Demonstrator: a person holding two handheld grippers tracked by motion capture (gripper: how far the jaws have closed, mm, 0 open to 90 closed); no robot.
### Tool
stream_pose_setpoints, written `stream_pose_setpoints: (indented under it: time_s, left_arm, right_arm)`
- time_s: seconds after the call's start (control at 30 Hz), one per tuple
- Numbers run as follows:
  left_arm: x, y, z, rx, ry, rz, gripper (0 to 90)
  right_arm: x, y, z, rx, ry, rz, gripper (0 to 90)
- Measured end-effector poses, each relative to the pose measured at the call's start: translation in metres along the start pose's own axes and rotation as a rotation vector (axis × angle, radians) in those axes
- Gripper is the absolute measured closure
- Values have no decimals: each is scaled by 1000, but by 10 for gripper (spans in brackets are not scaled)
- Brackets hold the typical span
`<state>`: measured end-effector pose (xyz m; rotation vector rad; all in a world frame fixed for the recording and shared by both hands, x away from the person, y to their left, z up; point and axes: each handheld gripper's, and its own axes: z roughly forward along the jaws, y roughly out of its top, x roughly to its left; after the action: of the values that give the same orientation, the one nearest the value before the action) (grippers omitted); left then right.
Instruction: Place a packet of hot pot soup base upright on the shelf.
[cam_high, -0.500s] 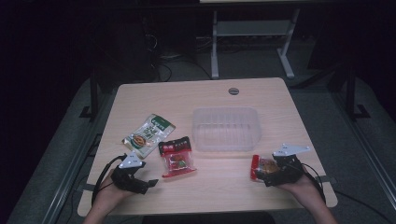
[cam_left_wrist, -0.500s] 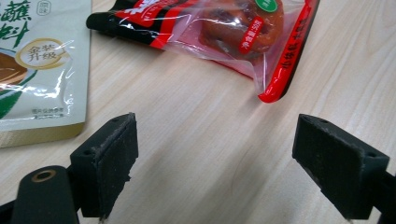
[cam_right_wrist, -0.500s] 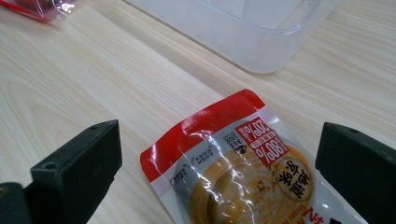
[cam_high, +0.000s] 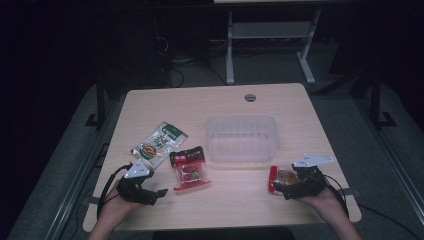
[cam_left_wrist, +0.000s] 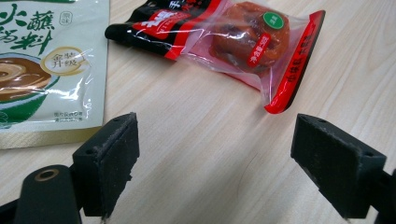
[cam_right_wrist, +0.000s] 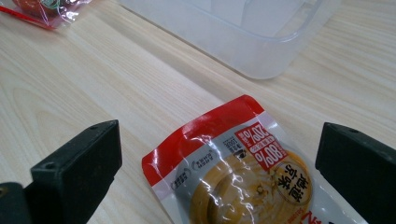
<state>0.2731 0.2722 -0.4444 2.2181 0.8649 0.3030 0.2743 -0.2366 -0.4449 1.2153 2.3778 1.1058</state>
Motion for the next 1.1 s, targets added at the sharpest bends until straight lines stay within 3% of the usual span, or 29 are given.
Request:
stream_pose_setpoints:
  time_s: [0.33,0.63,0.8,0.87,1.03,1.07,1.1]
  left_arm:
    - [-2,5,-1,-16,-6,-18,180]
    - [-5,17,-1,-38,-21,-12,298]
    - [-4,30,-1,-55,-44,-26,418]
    - [-3,35,1,-43,-41,-13,479]
    - [-2,40,5,-44,-38,-16,676]
    - [-2,42,7,-47,-37,-24,676]
    - [-2,44,9,-47,-44,-33,755]
  right_arm:
    - [0,2,2,-3,-9,3,1]
    - [-2,0,2,-6,-18,7,1]
    - [-2,-2,0,-6,-23,24,1]
    - [-1,-1,-2,-10,-25,13,2]
    - [4,-2,-1,8,-22,-4,1]
    - [4,-2,-1,8,-25,-4,1]
    - [3,-2,-1,8,-27,1,1]
